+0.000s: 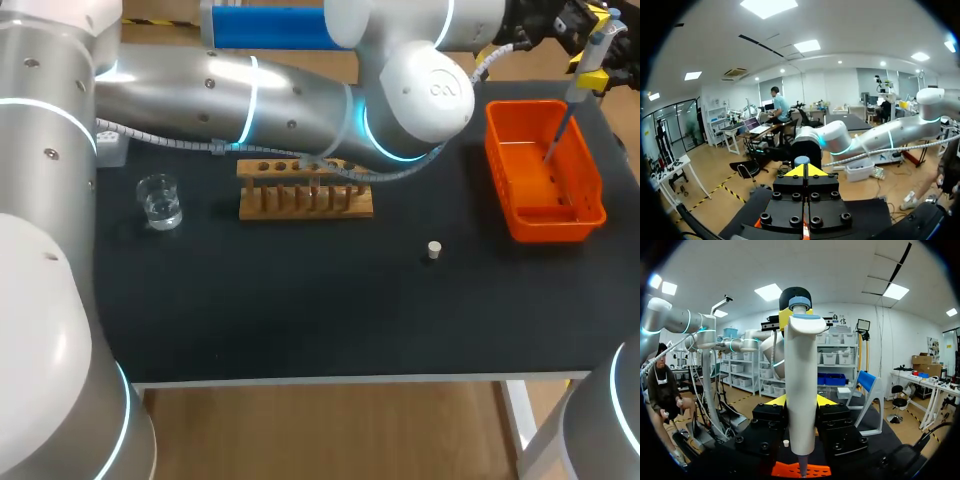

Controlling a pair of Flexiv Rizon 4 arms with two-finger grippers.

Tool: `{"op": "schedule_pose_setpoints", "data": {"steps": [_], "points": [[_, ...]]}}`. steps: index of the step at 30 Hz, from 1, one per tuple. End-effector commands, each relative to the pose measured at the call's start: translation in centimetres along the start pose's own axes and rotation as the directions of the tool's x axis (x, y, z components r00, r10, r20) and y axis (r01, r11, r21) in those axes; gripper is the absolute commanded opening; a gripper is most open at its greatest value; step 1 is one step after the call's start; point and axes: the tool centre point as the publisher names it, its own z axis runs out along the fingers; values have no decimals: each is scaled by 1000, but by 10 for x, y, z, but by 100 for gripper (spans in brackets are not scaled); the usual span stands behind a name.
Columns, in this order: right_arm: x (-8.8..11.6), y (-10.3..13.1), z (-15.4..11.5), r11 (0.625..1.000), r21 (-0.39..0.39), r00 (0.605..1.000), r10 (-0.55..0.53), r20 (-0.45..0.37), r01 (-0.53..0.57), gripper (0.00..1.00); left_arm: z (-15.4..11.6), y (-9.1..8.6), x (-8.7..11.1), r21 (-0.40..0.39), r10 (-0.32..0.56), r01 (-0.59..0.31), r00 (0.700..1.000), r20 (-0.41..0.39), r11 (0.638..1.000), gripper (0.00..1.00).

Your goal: Invert the test tube, pick up the pipette, mount the tip to pipette, aspirate from beaker and dispense into the tube, eject the tip, return the pipette, and cap with the stopper.

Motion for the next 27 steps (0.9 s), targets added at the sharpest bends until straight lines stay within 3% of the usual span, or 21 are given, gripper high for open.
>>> {"op": "schedule_pose_setpoints", "data": {"steps": [1, 27], "points": [[-3, 0, -3, 1000, 1, 1000, 0, -9, 0, 0, 4, 6, -1, 236, -3, 4, 1000, -6, 972, 0], [-3, 0, -3, 1000, 1, 1000, 0, -9, 0, 0, 8, 19, -2, 223, -29, 31, 1000, -12, 974, 0]]}}
